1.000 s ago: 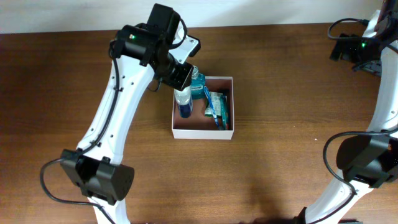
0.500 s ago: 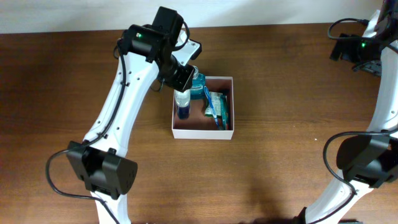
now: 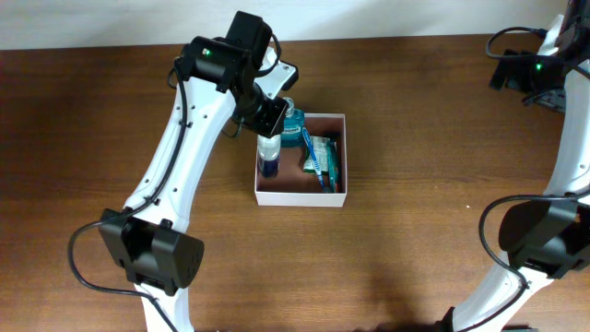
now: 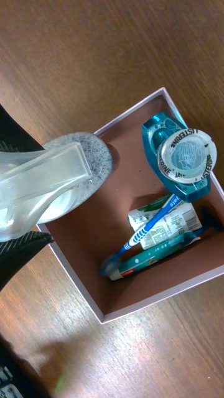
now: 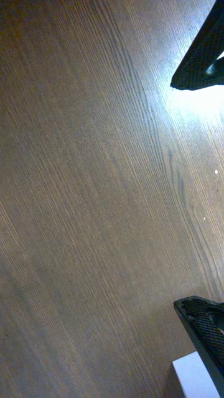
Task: Pack container
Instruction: 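Lower the bottle into the box and open the left gripper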
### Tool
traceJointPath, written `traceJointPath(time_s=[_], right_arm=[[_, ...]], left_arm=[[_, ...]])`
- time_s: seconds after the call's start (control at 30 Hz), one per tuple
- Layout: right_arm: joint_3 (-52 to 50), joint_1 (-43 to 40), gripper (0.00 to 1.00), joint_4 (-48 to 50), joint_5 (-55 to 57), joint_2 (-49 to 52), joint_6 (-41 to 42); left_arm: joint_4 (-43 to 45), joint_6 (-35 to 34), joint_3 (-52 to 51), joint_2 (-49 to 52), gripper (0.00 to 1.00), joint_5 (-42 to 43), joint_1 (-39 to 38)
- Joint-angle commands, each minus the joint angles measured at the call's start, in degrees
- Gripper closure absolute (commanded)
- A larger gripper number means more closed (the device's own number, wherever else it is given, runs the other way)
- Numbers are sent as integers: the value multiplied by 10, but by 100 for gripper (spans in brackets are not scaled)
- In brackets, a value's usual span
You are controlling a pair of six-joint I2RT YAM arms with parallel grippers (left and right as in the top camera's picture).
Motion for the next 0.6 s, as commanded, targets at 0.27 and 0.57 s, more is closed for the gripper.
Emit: traceJointPath(time_s=[0.27, 0.57], right_arm=[[3, -1, 2, 0, -5, -11, 4], [3, -1, 1, 0, -5, -11, 4]], left_arm=[[15, -29, -23, 6, 71, 2, -2], [41, -35, -67, 6, 71, 2, -4]])
